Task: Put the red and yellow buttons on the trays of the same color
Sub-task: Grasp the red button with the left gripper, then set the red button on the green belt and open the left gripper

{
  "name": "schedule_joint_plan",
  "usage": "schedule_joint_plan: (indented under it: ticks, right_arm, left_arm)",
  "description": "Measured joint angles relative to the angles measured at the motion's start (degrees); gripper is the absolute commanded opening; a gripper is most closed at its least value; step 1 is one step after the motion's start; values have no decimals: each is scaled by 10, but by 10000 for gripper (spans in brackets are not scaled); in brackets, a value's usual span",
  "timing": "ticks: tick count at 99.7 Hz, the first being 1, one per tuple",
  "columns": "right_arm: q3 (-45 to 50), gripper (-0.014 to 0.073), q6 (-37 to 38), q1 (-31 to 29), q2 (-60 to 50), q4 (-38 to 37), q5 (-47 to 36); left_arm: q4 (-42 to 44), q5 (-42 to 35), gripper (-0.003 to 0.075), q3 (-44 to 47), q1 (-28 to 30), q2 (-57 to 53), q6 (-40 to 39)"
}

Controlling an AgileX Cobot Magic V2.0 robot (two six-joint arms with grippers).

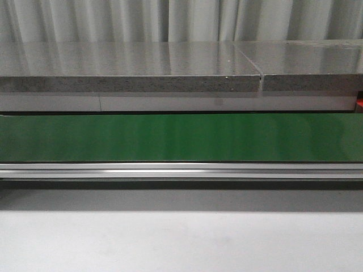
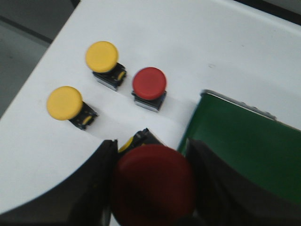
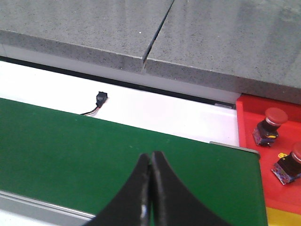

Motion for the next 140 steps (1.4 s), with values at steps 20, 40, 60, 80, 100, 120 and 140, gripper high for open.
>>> schedule_joint_plan:
  ticks: [20,40,60,80,100,120,140]
  right_arm:
    - [0,-68,0,0,0,0,0]
    - [0,-68,0,0,0,0,0]
    - [0,-68,0,0,0,0,0]
    - [0,-68,0,0,0,0,0]
    - [0,-68,0,0,0,0,0]
    - [0,-68,0,0,0,0,0]
    - [0,-68,0,0,0,0,0]
  left_arm:
    - [-47,18,-19,0,-46,-1,57]
    - [-57,16,-19,0,-76,21,66]
    - [-58,13,-19,0,-79,51,68]
    - [-58,6,-19,0,-79,89,69]
    - [-67,2,73,0,-82,99,69]
    - [-77,-2,492,0,-83,100,89]
    - [-97,-2,674,0,-83,103,116]
